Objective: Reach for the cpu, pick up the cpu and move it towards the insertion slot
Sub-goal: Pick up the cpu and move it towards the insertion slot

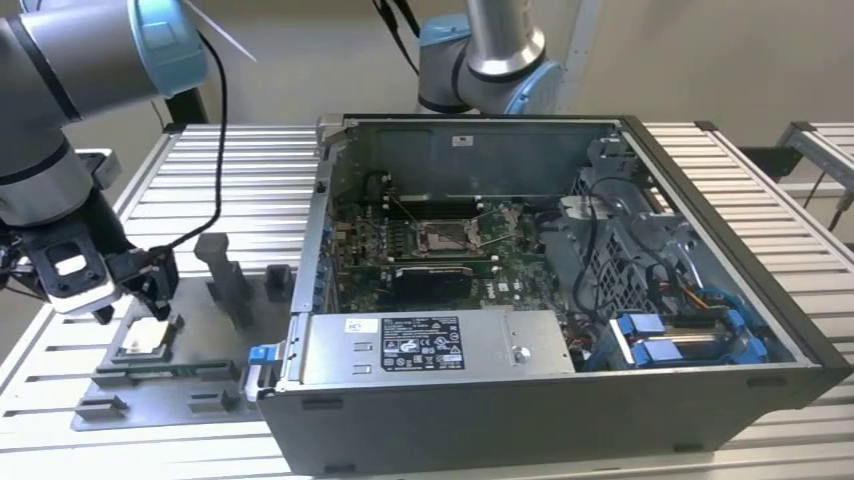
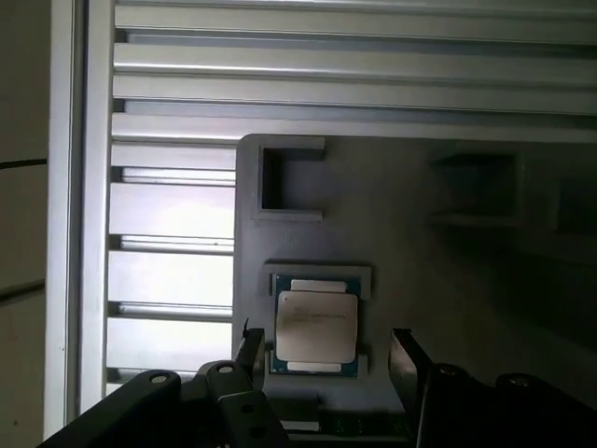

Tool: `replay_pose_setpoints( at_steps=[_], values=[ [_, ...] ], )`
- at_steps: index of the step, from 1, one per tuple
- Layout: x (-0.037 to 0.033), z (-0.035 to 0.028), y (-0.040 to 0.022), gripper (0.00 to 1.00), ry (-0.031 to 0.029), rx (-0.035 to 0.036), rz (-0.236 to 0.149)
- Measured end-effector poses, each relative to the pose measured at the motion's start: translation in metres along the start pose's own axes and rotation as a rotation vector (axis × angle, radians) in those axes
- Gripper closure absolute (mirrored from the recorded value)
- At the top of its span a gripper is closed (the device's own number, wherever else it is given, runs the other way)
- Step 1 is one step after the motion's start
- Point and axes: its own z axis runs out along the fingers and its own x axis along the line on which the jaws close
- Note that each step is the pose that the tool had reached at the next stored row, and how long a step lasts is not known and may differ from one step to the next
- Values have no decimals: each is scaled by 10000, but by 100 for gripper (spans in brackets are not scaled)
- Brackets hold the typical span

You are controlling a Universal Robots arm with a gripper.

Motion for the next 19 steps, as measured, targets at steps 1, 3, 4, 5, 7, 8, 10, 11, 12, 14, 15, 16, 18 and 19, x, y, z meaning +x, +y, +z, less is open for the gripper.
replay_pose_setpoints(
  at_steps=[1, 3, 4, 5, 7, 8, 10, 11, 12, 14, 15, 16, 18, 19],
  values=[
    [0, 19, -2, 0, 0, 0, 0],
    [0, 56, -6, 0, -1, 0, -1],
    [0, 73, -7, 0, 0, 0, -1],
    [0, 91, -8, 0, 0, 0, -1],
    [2, 126, -11, 0, 0, 0, -1],
    [4, 144, -12, 0, 1, 0, -2],
    [13, 181, -13, 0, -1, 0, -2],
    [17, 198, -14, 0, 0, 0, -1],
    [21, 216, -14, 0, 0, 0, -1],
    [25, 252, -16, 0, 0, -1, -1],
    [26, 268, -16, 0, 0, 0, -2],
    [27, 283, -17, 0, 0, 0, -2],
    [29, 299, -18, 0, 1, 0, -2],
    [30, 303, -18, 0, 2, -2, -3]
  ],
)
